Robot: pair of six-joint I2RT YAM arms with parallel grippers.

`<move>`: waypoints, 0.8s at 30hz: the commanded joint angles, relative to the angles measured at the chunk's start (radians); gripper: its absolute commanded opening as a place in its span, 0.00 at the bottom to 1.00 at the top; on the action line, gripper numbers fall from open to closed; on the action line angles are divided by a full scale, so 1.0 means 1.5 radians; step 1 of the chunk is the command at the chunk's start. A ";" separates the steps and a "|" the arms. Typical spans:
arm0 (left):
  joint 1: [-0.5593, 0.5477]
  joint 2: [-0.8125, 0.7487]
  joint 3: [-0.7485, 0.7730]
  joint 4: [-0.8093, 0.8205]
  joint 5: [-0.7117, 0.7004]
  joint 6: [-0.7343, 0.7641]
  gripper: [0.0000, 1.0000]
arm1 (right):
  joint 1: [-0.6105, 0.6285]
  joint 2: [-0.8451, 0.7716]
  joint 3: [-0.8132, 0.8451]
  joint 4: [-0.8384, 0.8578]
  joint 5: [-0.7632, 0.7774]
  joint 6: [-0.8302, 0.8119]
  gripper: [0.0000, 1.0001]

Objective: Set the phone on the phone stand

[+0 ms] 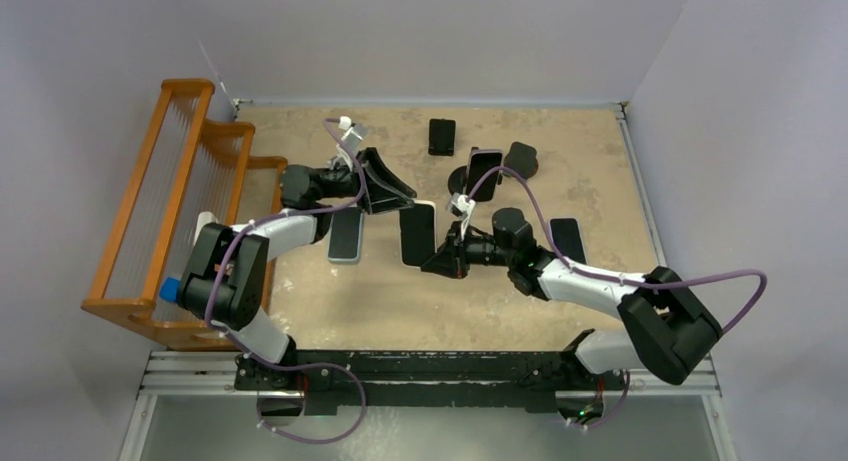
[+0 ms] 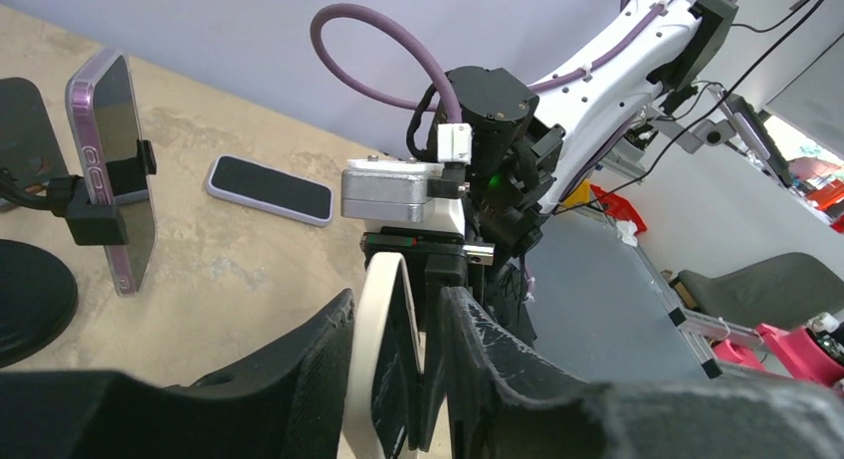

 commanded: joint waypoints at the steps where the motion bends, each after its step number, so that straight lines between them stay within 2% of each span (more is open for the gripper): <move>1: -0.004 -0.007 -0.007 0.007 0.017 0.025 0.39 | -0.001 0.001 0.013 0.041 -0.020 -0.011 0.00; 8: -0.017 -0.022 -0.009 -0.084 0.017 0.103 0.47 | -0.001 0.003 0.018 0.035 -0.024 -0.015 0.00; 16: -0.018 -0.059 -0.007 -0.224 -0.029 0.213 0.48 | -0.001 0.007 0.020 0.019 -0.033 -0.030 0.00; 18: -0.018 -0.058 -0.007 -0.224 -0.028 0.212 0.43 | -0.001 0.009 0.020 0.022 -0.033 -0.030 0.00; 21: -0.022 -0.051 -0.006 -0.222 -0.019 0.210 0.30 | 0.000 0.014 0.022 0.028 -0.036 -0.029 0.00; 24: -0.029 -0.041 -0.004 -0.221 -0.007 0.210 0.30 | -0.001 0.014 0.022 0.027 -0.037 -0.028 0.00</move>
